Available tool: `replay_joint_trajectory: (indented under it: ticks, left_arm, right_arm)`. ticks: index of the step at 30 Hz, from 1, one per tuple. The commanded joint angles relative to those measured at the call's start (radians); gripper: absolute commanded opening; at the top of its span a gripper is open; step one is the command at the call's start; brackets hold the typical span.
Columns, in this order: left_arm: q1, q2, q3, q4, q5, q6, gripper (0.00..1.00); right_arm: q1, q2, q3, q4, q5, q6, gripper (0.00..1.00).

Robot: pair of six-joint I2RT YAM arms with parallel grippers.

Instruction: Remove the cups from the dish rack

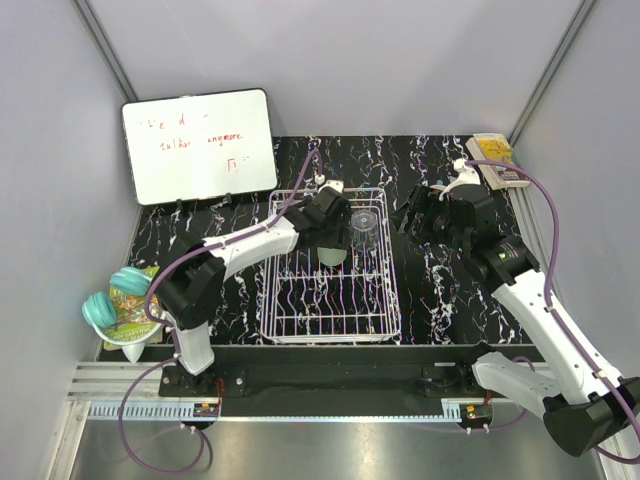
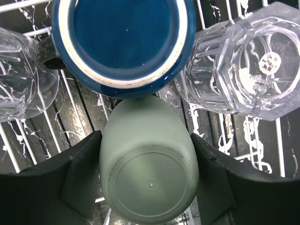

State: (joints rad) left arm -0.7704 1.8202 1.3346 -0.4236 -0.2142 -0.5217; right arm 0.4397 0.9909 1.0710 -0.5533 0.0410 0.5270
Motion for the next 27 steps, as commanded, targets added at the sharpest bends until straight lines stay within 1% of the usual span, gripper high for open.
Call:
replay_joint_trajectory:
  ticks: [1, 4, 7, 13, 14, 16, 17, 18, 19, 20, 21, 22, 23, 24, 25, 27]
  left_arm:
    - [-0.001, -0.056, 0.029, 0.020, -0.034, 0.020, 0.00]
    - [-0.003, -0.084, 0.021, 0.017, -0.036, 0.019, 0.00]
    - [-0.003, -0.145, 0.018, 0.005, -0.045, 0.023, 0.00]
    - [-0.003, -0.338, 0.070, -0.044, -0.048, 0.060, 0.00]
    - [-0.003, -0.392, 0.069, -0.044, -0.042, 0.058, 0.00]
    - [0.000, -0.446, 0.046, -0.017, -0.007, 0.052, 0.00]
    - [0.009, -0.500, 0.025, 0.009, 0.021, 0.049, 0.00]
    - [0.017, -0.528, -0.003, 0.044, 0.095, 0.022, 0.00]
    - [0.026, -0.559, -0.073, 0.139, 0.143, 0.002, 0.00]
    - [0.055, -0.612, -0.112, 0.196, 0.197, -0.023, 0.00]
    - [0.069, -0.636, -0.155, 0.262, 0.332, -0.078, 0.00]
    - [0.082, -0.657, -0.237, 0.404, 0.396, -0.108, 0.00]
    - [0.101, -0.685, -0.271, 0.471, 0.448, -0.141, 0.00]
    - [0.106, -0.694, -0.302, 0.530, 0.537, -0.199, 0.00]
    - [0.112, -0.700, -0.352, 0.639, 0.574, -0.225, 0.00]
    - [0.123, -0.707, -0.397, 0.741, 0.655, -0.299, 0.00]
  right_arm:
    - [0.002, -0.023, -0.011, 0.039, -0.003, -0.007, 0.86]
    - [0.001, -0.031, -0.013, 0.039, 0.000, -0.005, 0.86]
    - [0.002, -0.041, -0.003, 0.036, 0.002, -0.007, 0.85]
    - [0.002, -0.043, 0.018, 0.032, 0.002, -0.002, 0.85]
    - [0.002, -0.043, 0.017, 0.030, -0.001, 0.002, 0.85]
    - [0.002, -0.043, 0.004, 0.039, -0.015, 0.019, 0.85]
    - [0.002, -0.044, -0.003, 0.046, -0.024, 0.025, 0.85]
    - [0.002, -0.049, -0.022, 0.062, -0.038, 0.037, 0.85]
    - [0.002, -0.051, -0.031, 0.073, -0.064, 0.044, 0.85]
    - [0.001, -0.057, -0.042, 0.087, -0.079, 0.050, 0.85]
    - [0.002, -0.067, -0.061, 0.113, -0.114, 0.060, 0.85]
    - [0.002, -0.073, -0.072, 0.128, -0.139, 0.065, 0.85]
    - [0.002, -0.084, -0.083, 0.144, -0.163, 0.068, 0.84]
    - [0.002, -0.112, -0.106, 0.180, -0.205, 0.080, 0.84]
    - [0.001, -0.127, -0.118, 0.202, -0.223, 0.087, 0.84]
    - [0.002, -0.171, -0.150, 0.252, -0.268, 0.100, 0.83]
